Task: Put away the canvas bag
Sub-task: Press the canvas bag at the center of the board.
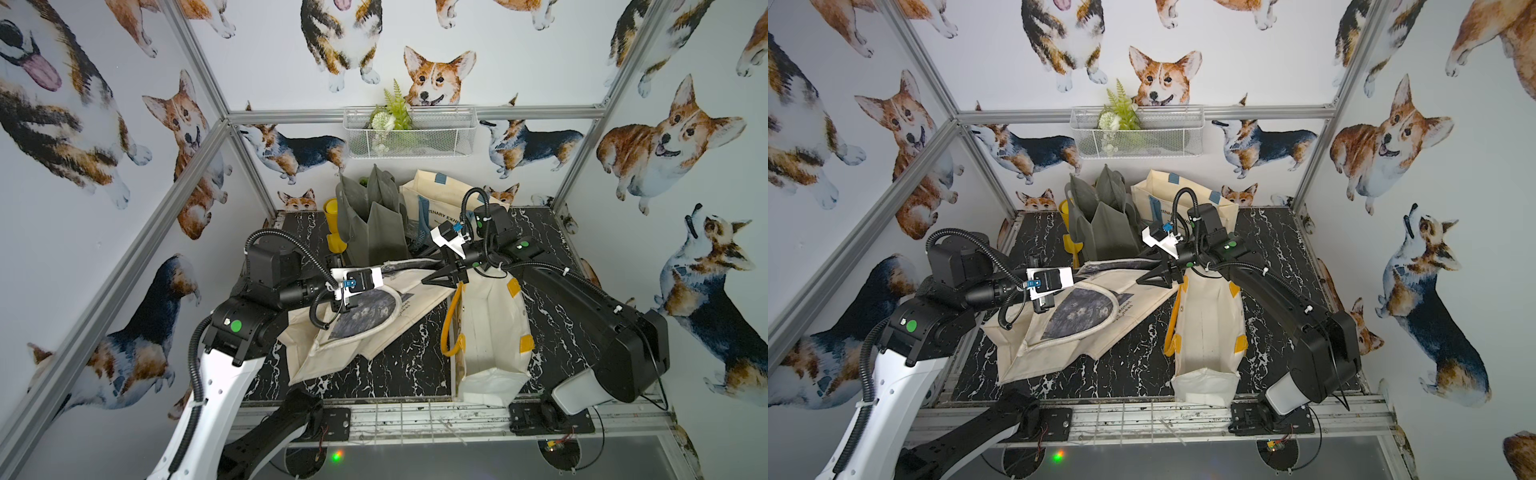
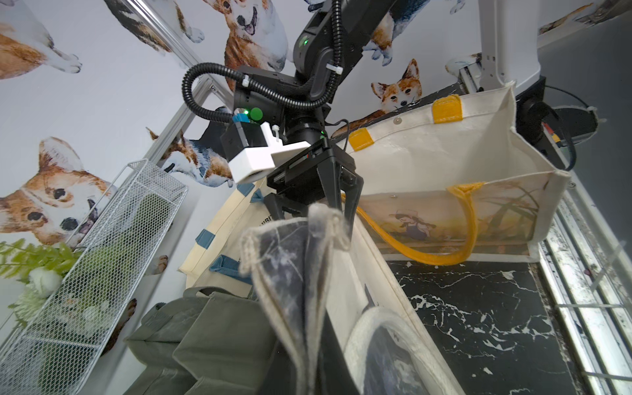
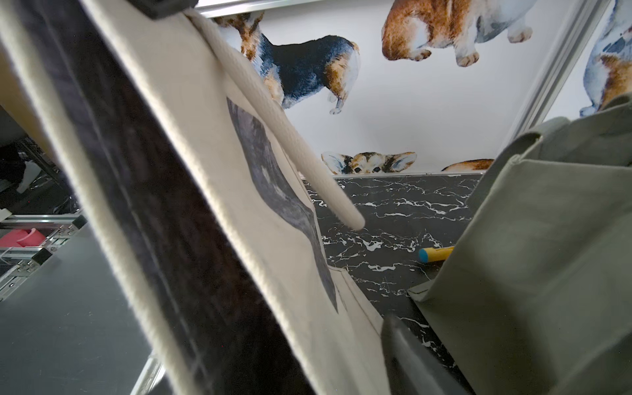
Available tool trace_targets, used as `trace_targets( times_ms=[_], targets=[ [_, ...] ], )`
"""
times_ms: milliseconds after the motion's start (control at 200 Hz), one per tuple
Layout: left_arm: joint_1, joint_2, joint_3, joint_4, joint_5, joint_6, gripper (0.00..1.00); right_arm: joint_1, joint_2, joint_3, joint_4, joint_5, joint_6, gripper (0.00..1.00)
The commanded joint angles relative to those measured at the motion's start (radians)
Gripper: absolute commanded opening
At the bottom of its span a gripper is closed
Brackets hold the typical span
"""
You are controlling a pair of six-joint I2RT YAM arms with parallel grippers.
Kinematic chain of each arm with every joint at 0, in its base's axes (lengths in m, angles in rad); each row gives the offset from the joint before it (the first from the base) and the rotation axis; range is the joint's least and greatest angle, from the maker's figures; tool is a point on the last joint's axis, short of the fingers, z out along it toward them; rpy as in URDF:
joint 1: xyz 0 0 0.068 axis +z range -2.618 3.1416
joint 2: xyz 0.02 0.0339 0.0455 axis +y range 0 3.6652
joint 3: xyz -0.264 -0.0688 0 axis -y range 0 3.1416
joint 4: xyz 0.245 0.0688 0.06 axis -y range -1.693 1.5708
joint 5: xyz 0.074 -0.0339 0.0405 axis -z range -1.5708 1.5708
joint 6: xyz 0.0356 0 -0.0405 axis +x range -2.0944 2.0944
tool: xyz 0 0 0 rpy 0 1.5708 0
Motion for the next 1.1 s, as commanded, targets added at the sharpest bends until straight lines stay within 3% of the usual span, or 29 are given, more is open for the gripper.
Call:
trace_targets(
  times_ms=[0, 125, 205, 315, 385, 621, 671, 716, 811, 891, 1011, 1096],
  targets=[
    [0.023, -0.018, -0.031, 0.190, 0.017, -0.025, 0.00, -0.012, 0.007, -0.019, 0.018, -0.014, 0.006, 0.47],
    [0.074, -0.025, -0.044, 0.242, 0.041, -0.047, 0.00, -0.014, 0.026, -0.014, 0.022, 0.004, 0.006, 0.36],
    [0.156, -0.032, -0.056, 0.294, 0.095, -0.083, 0.00, -0.013, 0.047, 0.016, 0.018, -0.001, 0.014, 0.23],
    [0.284, -0.048, -0.098, 0.434, 0.186, -0.189, 0.00, -0.005, 0.062, 0.030, 0.062, 0.001, 0.051, 0.16],
    [0.328, -0.047, -0.102, 0.471, 0.208, -0.221, 0.00, 0.002, 0.070, 0.038, 0.074, -0.006, 0.064, 0.00],
    [0.359, 0.006, -0.084, 0.508, 0.069, -0.320, 0.00, 0.019, 0.043, 0.059, 0.121, -0.038, 0.191, 0.00],
    [0.359, 0.019, -0.093, 0.552, 0.027, -0.366, 0.12, 0.023, 0.025, 0.056, 0.127, -0.033, 0.227, 0.00],
    [0.361, 0.028, -0.104, 0.598, -0.020, -0.434, 0.29, 0.024, 0.010, 0.049, 0.139, -0.029, 0.267, 0.00],
    [0.361, 0.049, -0.100, 0.656, -0.143, -0.579, 0.52, 0.025, -0.032, 0.022, 0.191, 0.031, 0.450, 0.00],
    [0.360, 0.075, -0.065, 0.638, -0.216, -0.671, 0.58, 0.025, -0.063, 0.010, 0.189, 0.114, 0.591, 0.00],
    [0.360, 0.106, -0.032, 0.601, -0.266, -0.688, 0.73, 0.024, -0.100, -0.001, 0.192, 0.156, 0.744, 0.00],
    [0.358, 0.104, -0.047, 0.627, -0.336, -0.726, 0.78, 0.025, -0.122, 0.002, 0.154, 0.217, 0.854, 0.00]
  ],
)
